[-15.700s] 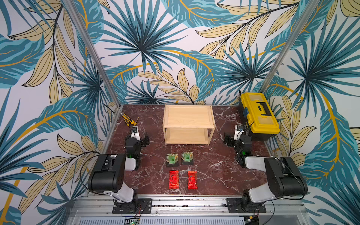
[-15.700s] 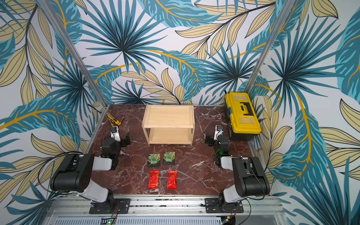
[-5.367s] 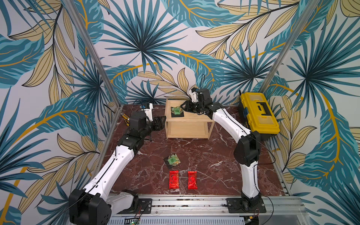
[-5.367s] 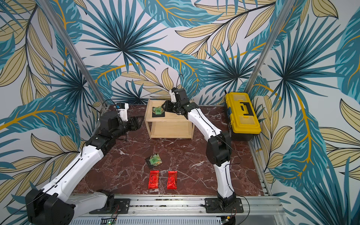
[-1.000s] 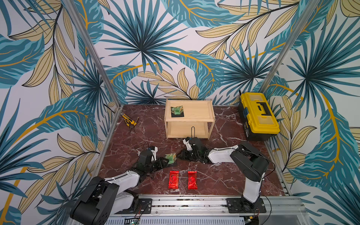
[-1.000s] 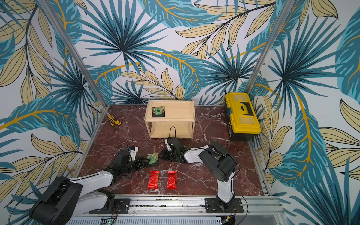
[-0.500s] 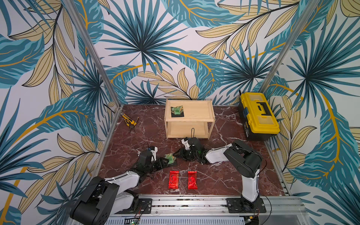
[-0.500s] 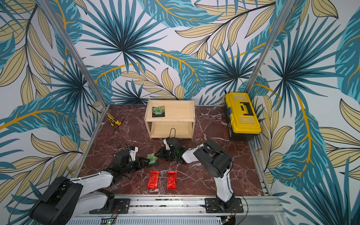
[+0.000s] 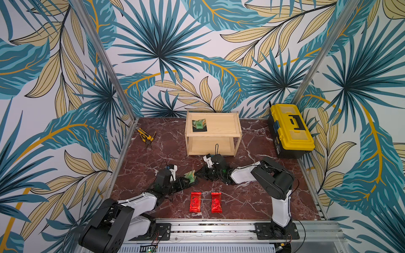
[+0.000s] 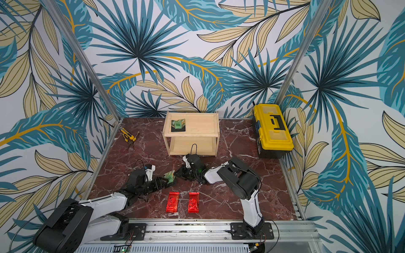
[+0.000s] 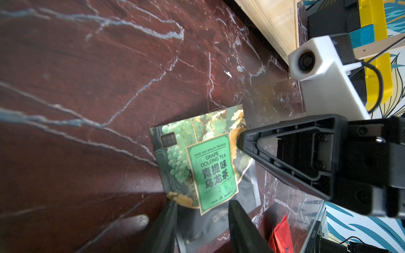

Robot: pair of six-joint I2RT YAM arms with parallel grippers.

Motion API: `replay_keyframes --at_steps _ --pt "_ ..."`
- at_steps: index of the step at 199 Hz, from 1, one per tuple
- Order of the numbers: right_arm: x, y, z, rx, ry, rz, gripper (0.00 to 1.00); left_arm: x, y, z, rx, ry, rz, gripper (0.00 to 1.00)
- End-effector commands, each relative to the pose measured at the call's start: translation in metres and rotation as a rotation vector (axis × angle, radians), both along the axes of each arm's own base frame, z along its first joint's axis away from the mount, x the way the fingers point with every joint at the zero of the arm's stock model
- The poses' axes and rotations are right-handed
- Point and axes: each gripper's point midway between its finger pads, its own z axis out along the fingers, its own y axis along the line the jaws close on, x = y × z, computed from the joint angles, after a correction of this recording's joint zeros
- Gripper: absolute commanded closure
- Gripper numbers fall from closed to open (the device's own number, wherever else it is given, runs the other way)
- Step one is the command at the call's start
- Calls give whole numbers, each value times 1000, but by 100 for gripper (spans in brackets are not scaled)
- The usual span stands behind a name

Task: Place the tea bags on the shelf by color
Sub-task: Pick up the tea bag from the center of the board.

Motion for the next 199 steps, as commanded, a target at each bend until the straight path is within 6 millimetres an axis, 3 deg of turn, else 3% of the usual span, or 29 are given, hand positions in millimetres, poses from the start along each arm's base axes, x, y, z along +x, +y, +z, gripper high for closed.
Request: replay_keyframes --at_steps 1,33,57,83,110,140,177,199 --pt "-3 5 1 0 -7 18 98 -13 7 -15 30 42 6 57" --pt "-3 0 7 -21 -35 6 100 -11 6 -4 21 19 7 56" --pt "-4 -7 30 -20 -110 8 100 -4 4 31 -4 -32 15 51" --pt "-8 -28 70 -70 -227 0 100 3 17 80 25 -135 74 38" --pt "-15 -57 115 -108 -323 -28 100 19 37 130 63 -301 174 37" --pt "-19 -94 178 -147 -438 -87 100 38 30 170 103 -349 132 39" --pt "0 -143 256 -151 -543 -174 100 63 25 222 162 -440 109 39" --pt "28 -164 274 -168 -544 -195 100 81 18 250 186 -499 80 38"
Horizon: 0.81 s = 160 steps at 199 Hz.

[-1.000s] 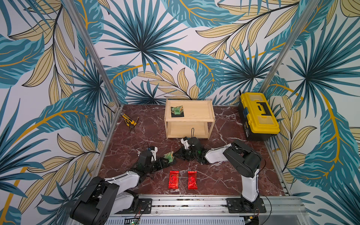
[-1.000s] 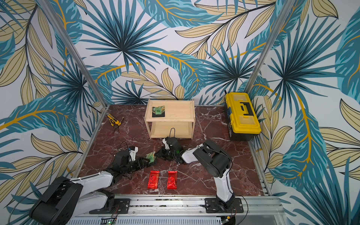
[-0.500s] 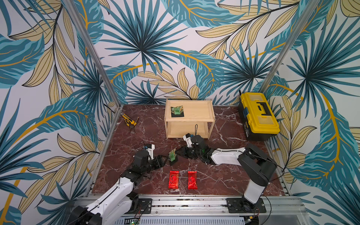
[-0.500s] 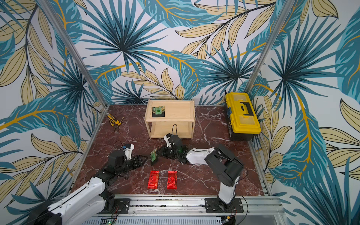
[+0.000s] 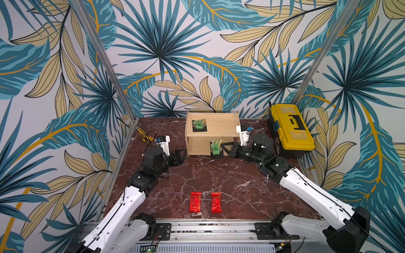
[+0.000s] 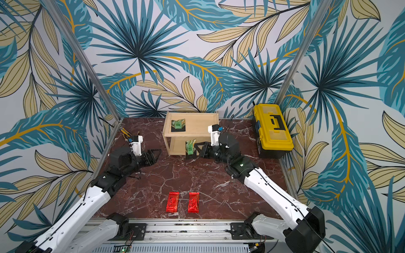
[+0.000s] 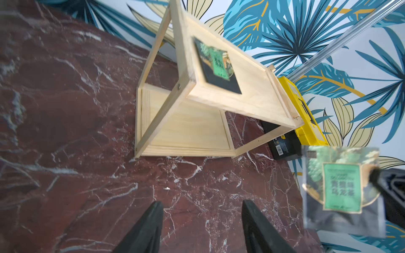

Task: Place the tea bags on the shelf by color
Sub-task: Pick up the tea bag from the center of the board, then place the tea bag on the shelf.

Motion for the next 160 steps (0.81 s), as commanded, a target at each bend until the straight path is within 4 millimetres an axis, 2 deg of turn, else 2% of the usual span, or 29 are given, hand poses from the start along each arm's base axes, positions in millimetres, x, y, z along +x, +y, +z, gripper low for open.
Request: replay_keyframes --at_steps 1,37,72,89,118,160 --pt "18 -23 -7 -93 44 -6 100 16 -1 30 77 -69 -17 38" --pt "81 -42 5 -86 58 -40 100 46 -19 45 104 -105 -101 38" --pt "126 -50 -7 -109 93 -68 100 63 -16 48 90 -122 -110 37" --pt "140 -50 -15 -117 110 -70 100 65 -15 47 99 -125 -110 36" --pt "161 -51 -28 -127 137 -80 100 66 -13 33 104 -100 -112 36" --pt "176 -57 -50 -152 189 -77 100 67 -11 24 88 -86 -114 36"
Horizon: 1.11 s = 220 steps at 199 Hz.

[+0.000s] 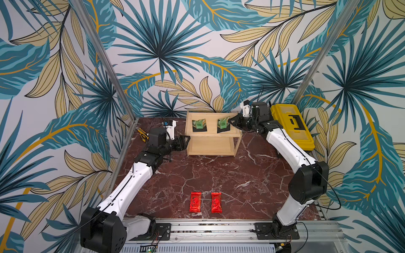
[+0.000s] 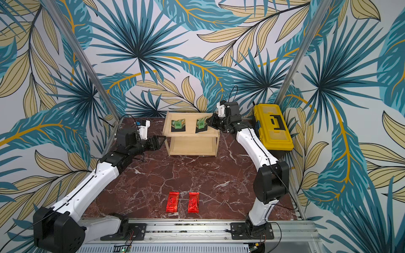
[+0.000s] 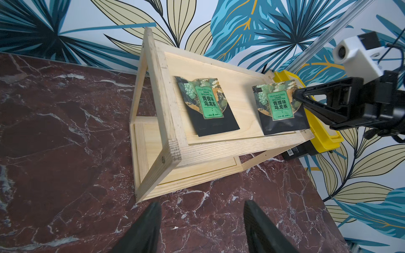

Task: Place the tea bags on the shelf by color
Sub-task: Place the tea bag on the shelf.

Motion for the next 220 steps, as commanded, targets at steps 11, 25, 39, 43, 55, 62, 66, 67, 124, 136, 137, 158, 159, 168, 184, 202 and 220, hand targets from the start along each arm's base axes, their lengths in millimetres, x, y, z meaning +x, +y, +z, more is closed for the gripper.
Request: replay_keyframes --at_steps 11,25,39,43,55,62,66,67,124,136,137,158,159,168,184,202,220 --pt "3 -4 -15 -38 43 28 100 3 0 8 -10 -38 -17 36" --pt "3 -7 -19 -58 58 34 100 3 1 5 -7 -36 -20 36" --pt "3 -10 -21 -80 71 39 100 4 1 4 -12 -33 -24 36" --pt "3 -11 -22 -87 76 40 100 4 1 3 -14 -31 -24 36" --pt "3 -13 -24 -106 88 45 98 5 1 3 -17 -31 -26 36" --pt "3 -16 -24 -116 88 44 95 5 1 4 -19 -32 -28 36" --pt "4 -17 -25 -122 91 42 94 5 1 3 -19 -31 -29 36" --pt "4 -17 -25 -122 91 42 93 5 1 3 -20 -31 -29 36" --pt "14 -19 -25 -138 92 41 78 5 1 2 -26 -25 -34 36" --pt "17 -18 -26 -138 93 41 76 5 1 3 -26 -25 -33 36" --pt "17 -19 -25 -139 92 40 76 5 1 3 -26 -25 -33 36" --pt "20 -20 -24 -145 86 34 76 5 1 2 -29 -24 -34 36" --pt "20 -21 -24 -146 87 33 75 5 1 2 -29 -23 -33 36" --pt "21 -22 -23 -155 85 27 75 5 0 2 -31 -22 -36 36" --pt "21 -25 -20 -170 76 17 75 5 1 2 -32 -23 -33 36" --pt "20 -29 -13 -184 65 4 75 5 2 2 -32 -23 -30 36" --pt "19 -31 -7 -190 50 -3 74 4 2 3 -36 -26 -30 36"
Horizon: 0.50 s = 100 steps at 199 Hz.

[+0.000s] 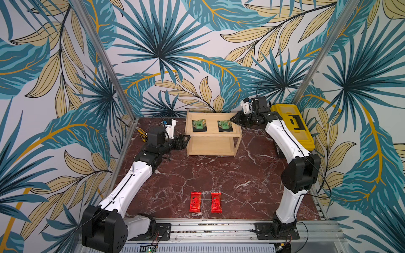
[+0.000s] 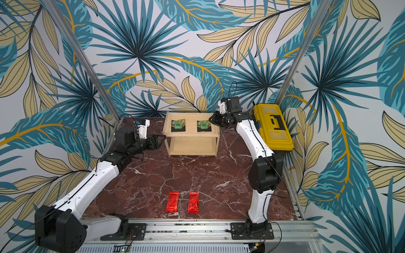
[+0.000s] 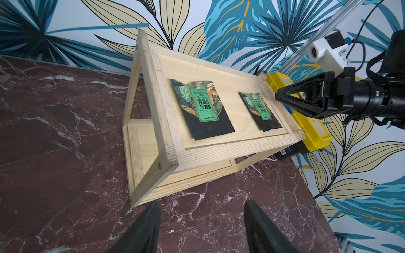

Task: Place the tea bags on the shelf by color
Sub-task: Place the tea bag on the shelf.

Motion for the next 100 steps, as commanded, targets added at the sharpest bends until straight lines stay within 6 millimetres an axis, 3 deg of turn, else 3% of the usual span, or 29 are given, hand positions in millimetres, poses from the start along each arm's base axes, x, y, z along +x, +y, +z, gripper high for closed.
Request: replay_keyframes --at_steps 1,29,48,72,100 --pt "-2 -8 9 -36 -21 -14 74 1 2 3 -9 -22 1 35" --pt "-8 -9 20 -38 -43 -13 74 -1 3 3 -13 -15 6 36" --pt "-28 -3 43 -65 -115 16 74 -10 4 -2 -36 45 18 38" --pt "-73 13 63 -147 -257 64 72 -32 3 -23 -18 115 39 40" --pt "-138 42 51 -225 -394 153 68 -59 14 -47 29 180 101 40"
